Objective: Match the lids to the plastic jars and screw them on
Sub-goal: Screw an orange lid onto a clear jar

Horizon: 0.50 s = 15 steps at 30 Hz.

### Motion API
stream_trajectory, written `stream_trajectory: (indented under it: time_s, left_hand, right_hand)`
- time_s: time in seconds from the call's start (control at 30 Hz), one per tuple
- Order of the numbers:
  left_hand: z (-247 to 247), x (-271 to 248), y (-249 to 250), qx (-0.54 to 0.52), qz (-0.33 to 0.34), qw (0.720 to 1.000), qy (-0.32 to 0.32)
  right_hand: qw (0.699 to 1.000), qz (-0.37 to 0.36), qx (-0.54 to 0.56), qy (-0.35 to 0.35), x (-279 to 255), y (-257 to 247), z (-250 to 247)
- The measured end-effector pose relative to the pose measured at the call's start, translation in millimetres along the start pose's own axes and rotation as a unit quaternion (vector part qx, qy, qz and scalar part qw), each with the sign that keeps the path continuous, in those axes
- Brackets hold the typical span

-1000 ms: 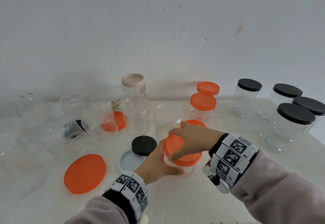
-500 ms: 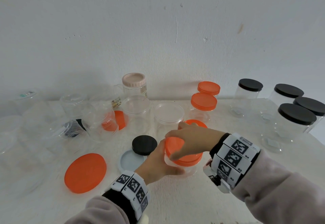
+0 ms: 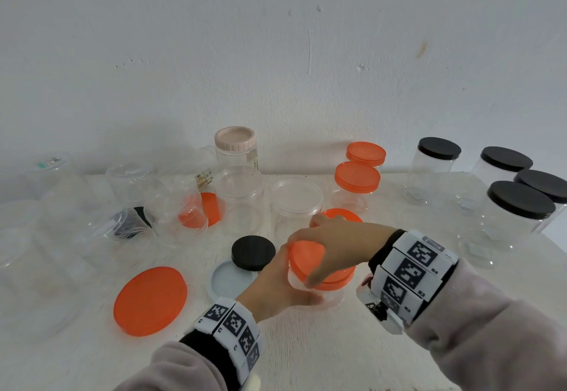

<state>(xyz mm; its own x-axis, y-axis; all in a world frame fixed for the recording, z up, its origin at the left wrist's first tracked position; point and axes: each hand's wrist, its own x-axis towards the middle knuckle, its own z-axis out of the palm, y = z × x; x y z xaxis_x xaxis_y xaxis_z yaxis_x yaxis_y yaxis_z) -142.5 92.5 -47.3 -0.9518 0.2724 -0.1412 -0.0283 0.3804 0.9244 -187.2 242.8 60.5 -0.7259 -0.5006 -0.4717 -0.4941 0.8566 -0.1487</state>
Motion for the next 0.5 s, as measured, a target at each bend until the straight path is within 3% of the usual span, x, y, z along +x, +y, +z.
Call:
stream_trajectory:
  time_s: [0.2,0.37,0.5]
  left_hand:
    - [0.2,-0.7,1.4,-0.009,0.003,1.000,-0.001]
    - [1.0,-0.8,-0.5,-0.001,-0.002,1.000,0.006]
    - [1.0,-0.6,0.6,0.004,-0.002,1.000,0.005]
  right_hand:
    - [0.998,0.057,0.001,0.026,5.6,0.8,6.6]
    - [1.000,-0.005,0.007,-0.009,-2.5,2.1,0.5]
    - [1.000,-0.001,0.009,0.007,-3.6,5.2,2.2]
